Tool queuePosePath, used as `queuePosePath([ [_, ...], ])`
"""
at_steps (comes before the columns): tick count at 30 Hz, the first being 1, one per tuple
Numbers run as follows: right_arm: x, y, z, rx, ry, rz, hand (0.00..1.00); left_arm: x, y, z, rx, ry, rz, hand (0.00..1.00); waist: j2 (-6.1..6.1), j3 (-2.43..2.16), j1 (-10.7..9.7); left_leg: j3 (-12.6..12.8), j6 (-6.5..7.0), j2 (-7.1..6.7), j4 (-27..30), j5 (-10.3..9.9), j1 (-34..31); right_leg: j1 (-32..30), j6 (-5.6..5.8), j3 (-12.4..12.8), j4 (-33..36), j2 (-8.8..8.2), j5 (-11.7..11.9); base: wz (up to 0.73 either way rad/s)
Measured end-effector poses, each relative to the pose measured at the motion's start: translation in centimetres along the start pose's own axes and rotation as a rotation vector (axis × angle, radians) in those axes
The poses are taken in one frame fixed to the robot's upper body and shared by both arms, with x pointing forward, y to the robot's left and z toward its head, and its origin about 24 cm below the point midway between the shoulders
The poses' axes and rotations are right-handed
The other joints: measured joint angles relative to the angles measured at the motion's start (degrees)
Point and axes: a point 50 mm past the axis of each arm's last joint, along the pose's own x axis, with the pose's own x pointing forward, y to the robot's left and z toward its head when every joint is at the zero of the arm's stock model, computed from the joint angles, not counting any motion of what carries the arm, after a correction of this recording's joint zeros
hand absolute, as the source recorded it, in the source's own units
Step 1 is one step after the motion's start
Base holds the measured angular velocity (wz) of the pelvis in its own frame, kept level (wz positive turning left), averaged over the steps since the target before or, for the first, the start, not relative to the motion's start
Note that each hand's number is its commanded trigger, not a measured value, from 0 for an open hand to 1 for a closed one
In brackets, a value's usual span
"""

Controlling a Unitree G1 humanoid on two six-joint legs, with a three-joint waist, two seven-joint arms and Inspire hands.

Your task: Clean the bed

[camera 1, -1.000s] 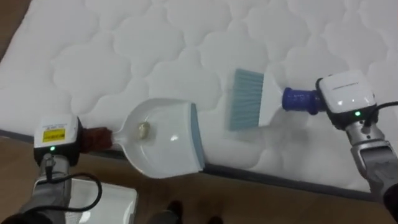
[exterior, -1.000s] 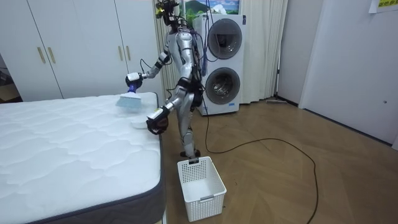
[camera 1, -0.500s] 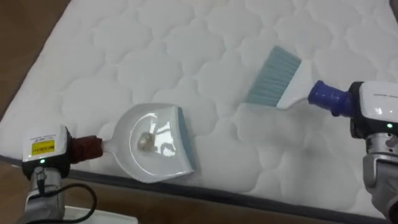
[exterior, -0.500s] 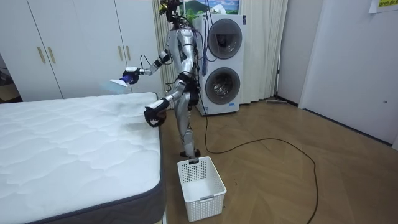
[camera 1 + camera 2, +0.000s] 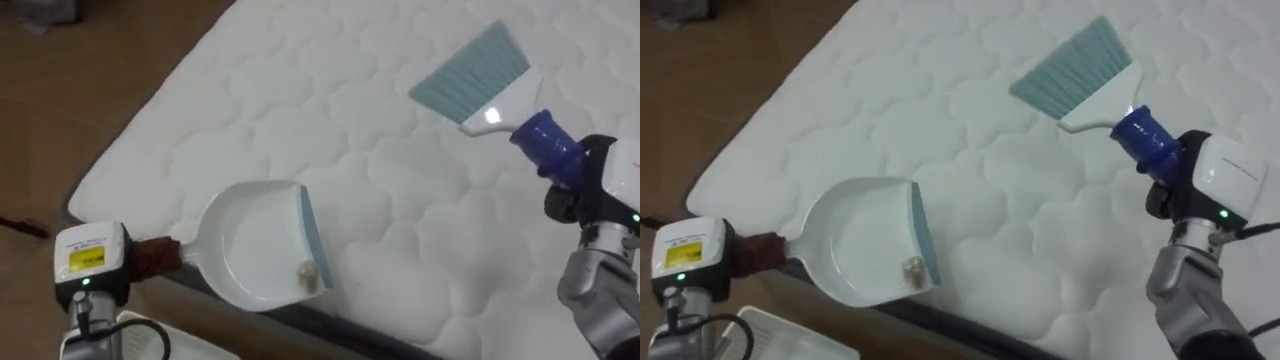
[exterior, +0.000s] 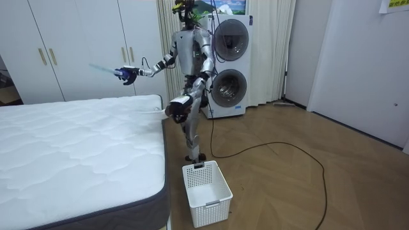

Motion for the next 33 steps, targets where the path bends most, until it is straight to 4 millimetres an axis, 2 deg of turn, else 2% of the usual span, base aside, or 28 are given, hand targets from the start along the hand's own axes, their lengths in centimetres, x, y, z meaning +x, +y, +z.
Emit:
queuePosePath([
  [3,-0.1,-0.4,0.7,0.063,-0.008,-0.004,0.00,-0.3,0.2,0.0,-0.041,0.003,0.017,1.00,1.11,-0.31,0.79,-0.74,0.10,-0.87,-1.24,0.32,1.35,1.87,0.37,-0.56,-1.01,-0.03,-0.11,0.25],
  [6,-0.6,-0.5,0.4,0.131,0.037,0.004,0.00,-0.7,0.6,-0.4,-0.094,0.036,0.045,1.00,1.04,-0.40,1.29,-1.38,-0.02,-2.04,-3.55,0.85,3.48,4.04,0.87,-1.81,-1.93,-0.28,0.15,0.22],
  [8,-0.6,-0.4,0.5,0.167,0.058,0.016,0.00,-1.0,0.7,-0.7,-0.111,0.045,0.056,1.00,1.03,-0.40,1.43,-1.43,-0.01,-2.27,-3.89,0.85,3.77,4.44,1.05,-2.58,-1.86,-0.49,0.20,0.24],
  [9,-0.7,-0.4,0.4,0.187,0.072,0.026,0.00,-1.0,0.8,-0.7,-0.117,0.043,0.057,1.00,1.02,-0.41,1.36,-2.38,0.00,-2.63,-3.96,0.85,3.67,4.67,1.16,-3.27,-1.60,-0.55,0.25,0.44],
  [11,-1.3,0.0,-0.1,0.201,0.099,0.061,0.00,-0.9,0.8,-0.6,-0.128,0.026,0.058,1.00,1.00,-0.44,1.06,-4.33,0.00,-3.04,-4.07,0.84,4.00,4.45,1.19,-2.97,1.15,-0.88,0.25,0.55],
  [12,-1.8,0.3,-0.6,0.198,0.116,0.086,0.00,-0.9,0.8,-0.5,-0.134,0.017,0.058,1.00,0.99,-0.44,0.65,-6.34,0.02,-3.21,-4.34,0.80,4.76,3.74,1.37,-1.76,5.29,-1.52,0.38,0.75],
  [13,-2.4,0.5,-1.0,0.198,0.131,0.104,0.00,-0.9,0.9,-0.4,-0.140,0.008,0.060,1.00,1.04,-0.40,-0.17,-9.74,-0.09,-3.46,-4.43,0.71,5.76,1.31,2.14,2.88,9.99,-1.77,0.43,0.85],
  [14,-2.7,0.5,-1.3,0.206,0.141,0.111,0.00,-0.9,0.9,-0.4,-0.142,0.005,0.062,1.00,0.90,-0.52,-0.62,-11.44,-0.15,-3.66,-4.32,0.75,5.93,0.03,2.27,6.75,10.96,-1.42,-0.01,1.05],
  [15,-3.0,0.3,-1.4,0.226,0.152,0.110,0.00,-0.8,1.0,-0.2,-0.144,0.002,0.067,1.00,0.82,-0.52,-1.39,-13.85,-0.45,-3.85,-4.38,1.06,5.90,-2.72,2.22,13.07,11.05,-0.20,-0.58,1.01],
  [16,-3.0,0.2,-1.3,0.241,0.156,0.111,0.00,-0.8,1.0,-0.2,-0.143,0.001,0.060,1.00,0.84,-0.51,-1.88,-15.50,-0.68,-3.93,-4.08,1.32,5.92,-5.51,2.22,17.50,9.83,0.05,-0.44,0.95],
  [17,-2.9,0.1,-1.3,0.251,0.159,0.110,0.00,-0.8,1.0,-0.2,-0.144,0.000,0.058,1.00,0.81,-0.48,-2.03,-16.27,-0.77,-4.06,-3.88,1.34,6.03,-6.56,2.45,19.38,8.31,-0.03,-0.14,0.88],
  [18,-2.8,0.0,-1.2,0.273,0.165,0.106,0.00,-0.8,0.9,-0.2,-0.151,0.001,0.049,1.00,0.65,-0.42,-2.65,-18.17,-1.09,-4.60,-3.79,1.42,6.36,-7.52,2.74,22.74,4.00,-0.27,2.20,1.11],
  [19,-2.9,0.0,-1.1,0.298,0.170,0.105,0.00,-0.7,1.0,-0.3,-0.156,-0.003,0.046,1.00,0.02,-0.47,-3.58,-20.55,-1.60,-5.92,-3.82,1.34,6.17,-7.02,3.76,25.85,2.35,-0.47,6.57,1.15],
  [20,-2.9,-0.2,-1.3,0.307,0.174,0.100,0.00,-0.7,1.0,0.0,-0.164,-0.008,0.043,1.00,0.31,-0.65,-3.77,-21.24,-1.93,-5.95,-3.71,1.34,5.93,-6.59,2.98,26.56,1.73,0.07,6.78,0.97],
  [21,-2.6,-0.6,-1.4,0.326,0.182,0.080,0.00,-0.6,1.4,0.4,-0.183,-0.026,0.053,1.00,0.67,-0.31,-3.33,-20.61,-2.35,-5.28,-3.98,1.55,5.31,-5.87,3.38,25.38,-0.18,0.34,6.61,0.75],
  [22,-2.7,-0.9,-1.5,0.348,0.192,0.072,0.00,-0.5,1.7,0.5,-0.199,-0.039,0.069,1.00,1.00,-0.21,-3.17,-17.91,-2.71,-4.06,-4.42,1.85,4.63,-5.58,3.28,23.76,-1.03,0.43,6.76,0.65],
  [24,-2.8,-1.0,-1.2,0.383,0.191,0.087,0.00,-0.4,1.9,0.4,-0.206,-0.032,0.075,1.00,1.24,-0.19,-2.06,-15.57,-2.77,-3.06,-4.43,1.93,4.10,-5.41,3.11,23.47,-1.78,1.04,6.98,0.33],
  [26,-2.9,-1.1,-0.8,0.398,0.172,0.109,0.00,-0.3,1.9,0.1,-0.209,-0.014,0.077,1.00,0.95,-0.22,-1.45,-16.70,-3.01,-3.28,-4.88,2.04,3.78,-5.10,3.04,23.54,-2.24,1.63,7.21,0.18],
  [28,-2.8,-1.1,-0.3,0.444,0.162,0.131,0.00,-0.3,1.9,-0.2,-0.222,0.002,0.073,1.00,-0.49,0.27,-1.11,-17.92,-3.15,-3.67,-5.36,2.53,3.53,-4.80,2.82,23.71,-3.29,2.09,7.53,0.30],
  [29,-2.8,-1.1,-0.3,0.450,0.164,0.135,0.00,-0.4,1.8,-0.1,-0.223,0.003,0.069,1.00,-0.81,0.34,-0.95,-18.05,-3.07,-3.69,-5.33,2.57,3.47,-4.53,2.78,23.64,-3.67,2.20,7.64,0.21],
  [31,-2.9,-1.0,-0.3,0.462,0.165,0.140,0.00,-0.7,1.5,-0.2,-0.218,0.002,0.052,1.00,-1.72,0.01,-0.13,-18.85,-2.90,-3.88,-5.04,2.58,2.99,-3.79,2.89,23.25,-5.31,2.61,8.05,0.19],
  [33,-2.8,-1.1,-0.1,0.471,0.155,0.135,0.00,-0.8,1.4,-0.2,-0.217,-0.001,0.047,1.00,-1.87,-0.09,-0.06,-19.77,-2.68,-4.22,-4.53,2.54,2.21,-3.47,2.62,22.30,-6.21,2.66,8.45,0.39],
])
